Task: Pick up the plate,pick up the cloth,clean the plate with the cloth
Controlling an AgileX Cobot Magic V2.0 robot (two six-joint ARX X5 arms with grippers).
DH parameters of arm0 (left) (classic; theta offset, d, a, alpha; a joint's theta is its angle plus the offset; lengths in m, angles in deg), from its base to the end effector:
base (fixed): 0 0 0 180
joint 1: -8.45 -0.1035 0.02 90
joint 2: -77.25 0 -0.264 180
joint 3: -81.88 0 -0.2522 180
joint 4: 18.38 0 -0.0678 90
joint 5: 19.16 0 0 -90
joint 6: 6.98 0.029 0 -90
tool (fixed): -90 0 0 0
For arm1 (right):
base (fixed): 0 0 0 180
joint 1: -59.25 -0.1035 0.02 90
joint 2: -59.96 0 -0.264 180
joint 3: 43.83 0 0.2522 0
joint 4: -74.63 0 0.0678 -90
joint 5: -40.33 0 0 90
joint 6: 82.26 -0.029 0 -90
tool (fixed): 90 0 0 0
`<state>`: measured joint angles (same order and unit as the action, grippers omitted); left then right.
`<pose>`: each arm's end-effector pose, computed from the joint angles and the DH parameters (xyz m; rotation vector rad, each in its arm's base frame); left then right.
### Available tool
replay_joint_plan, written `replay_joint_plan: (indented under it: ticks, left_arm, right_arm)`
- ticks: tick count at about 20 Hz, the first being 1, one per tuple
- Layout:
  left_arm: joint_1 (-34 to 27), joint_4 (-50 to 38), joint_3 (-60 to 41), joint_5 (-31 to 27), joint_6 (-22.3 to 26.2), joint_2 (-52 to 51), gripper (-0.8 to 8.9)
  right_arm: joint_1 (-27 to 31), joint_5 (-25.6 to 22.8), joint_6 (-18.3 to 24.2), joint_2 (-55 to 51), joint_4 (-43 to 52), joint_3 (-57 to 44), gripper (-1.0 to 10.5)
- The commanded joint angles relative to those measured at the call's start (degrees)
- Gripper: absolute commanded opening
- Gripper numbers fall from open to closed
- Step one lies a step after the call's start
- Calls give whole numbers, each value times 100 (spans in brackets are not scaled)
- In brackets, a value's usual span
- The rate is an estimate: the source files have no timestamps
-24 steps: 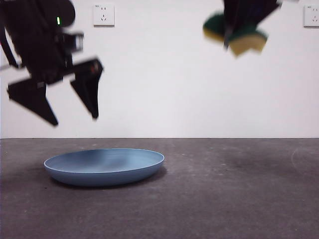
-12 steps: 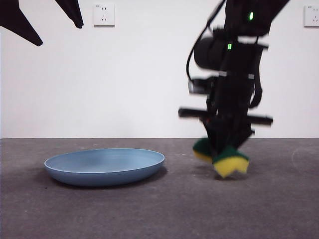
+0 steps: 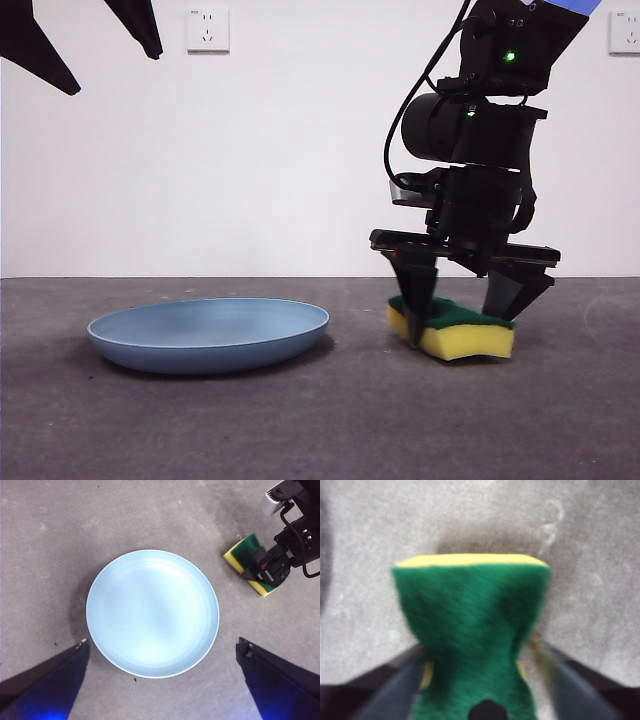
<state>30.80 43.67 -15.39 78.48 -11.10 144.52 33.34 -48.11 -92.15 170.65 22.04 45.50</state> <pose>0.2089 -0.0900 0.3441 0.0389 0.8322 -0.4642 0.3369 0.1645 0.1656 -0.1283 1.2991 0.2984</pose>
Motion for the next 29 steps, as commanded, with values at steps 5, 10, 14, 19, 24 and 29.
replay_joint_plan:
  ticks: [5,10,14,19,24,29]
  left_arm:
    - [17,-262,-24,-11,11,4,489]
    - [15,-376,-24,-15,262,4,256]
    - [15,-439,-24,-236,575,4,-8]
    - [0,-669,-35,-505,588,-52,-8]
    - [15,-1674,-798,-688,562,-997,-8]
    - [11,-2531,-2433,-1233,221,-2669,-8]
  right_arm:
    - [-4,-17,-55,-339,-22,-31,658]
    - [-2,-2,-22,-1373,-46,-31,145]
    - [-4,-4,184,-2267,-46,-31,-8]
    - [-4,-48,339,-3362,85,-46,-8]
    - [-13,-87,457,-4642,483,-509,-8]
    - [-15,-507,466,-6288,1556,-2140,-9]
